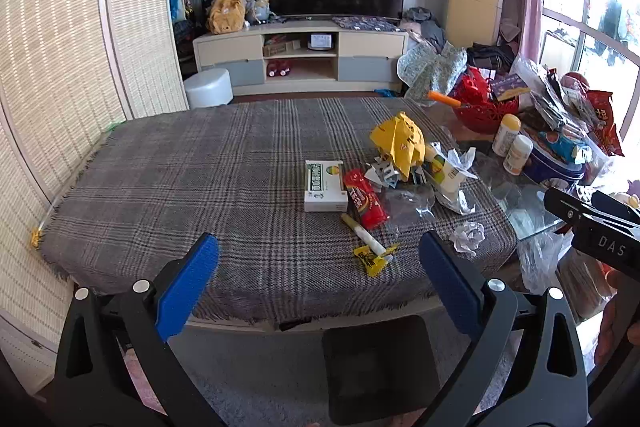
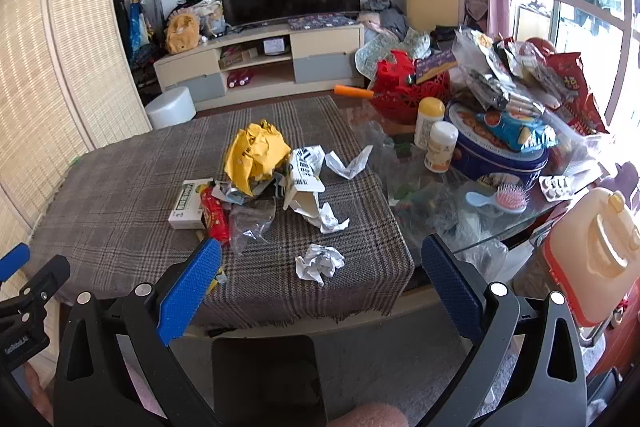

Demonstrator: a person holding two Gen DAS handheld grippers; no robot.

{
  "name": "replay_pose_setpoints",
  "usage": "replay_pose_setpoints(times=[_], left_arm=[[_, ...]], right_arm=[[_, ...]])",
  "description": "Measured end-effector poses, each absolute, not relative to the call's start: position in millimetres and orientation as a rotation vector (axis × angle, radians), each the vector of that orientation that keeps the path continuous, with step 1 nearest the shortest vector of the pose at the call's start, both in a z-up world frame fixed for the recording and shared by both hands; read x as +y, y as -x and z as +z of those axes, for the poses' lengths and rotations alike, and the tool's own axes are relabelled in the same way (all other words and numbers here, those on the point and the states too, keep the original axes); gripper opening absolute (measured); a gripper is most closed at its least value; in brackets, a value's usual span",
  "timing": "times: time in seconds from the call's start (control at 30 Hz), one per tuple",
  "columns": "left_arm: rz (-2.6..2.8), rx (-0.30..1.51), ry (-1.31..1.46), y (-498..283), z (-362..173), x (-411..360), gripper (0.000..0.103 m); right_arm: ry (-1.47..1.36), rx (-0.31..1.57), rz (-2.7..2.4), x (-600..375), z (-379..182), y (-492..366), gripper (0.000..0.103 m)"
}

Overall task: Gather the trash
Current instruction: 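Grasp crumpled white paper with the right tool while the left tool grasps a small yellow wrapper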

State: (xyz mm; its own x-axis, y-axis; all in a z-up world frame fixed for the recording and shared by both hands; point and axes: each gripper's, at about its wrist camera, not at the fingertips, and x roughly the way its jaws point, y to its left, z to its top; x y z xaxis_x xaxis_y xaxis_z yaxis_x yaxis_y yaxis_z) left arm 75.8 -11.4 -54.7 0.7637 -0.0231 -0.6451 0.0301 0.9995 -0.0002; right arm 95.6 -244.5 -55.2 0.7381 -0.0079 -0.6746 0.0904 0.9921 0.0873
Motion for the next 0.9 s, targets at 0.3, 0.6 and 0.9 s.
replay_pose_setpoints(times=[0.3, 0.6, 0.9], left_arm=[[-0.075, 0.83, -0.006, -120, -120, -15, 0.094], [-0.184, 0.886, -0.026, -147, -170, -34, 0.078], [-0.234, 0.918, -0.062, -170, -194, -53, 0.057]], right_arm=[[-0.149, 0.841, -0.055, -258, -116, -141, 0.1], [-0.121, 0.871, -0.017, -251, -159, -173, 0.087], [-0.122, 0.9, 0.021, -250, -176, -192, 0.066]])
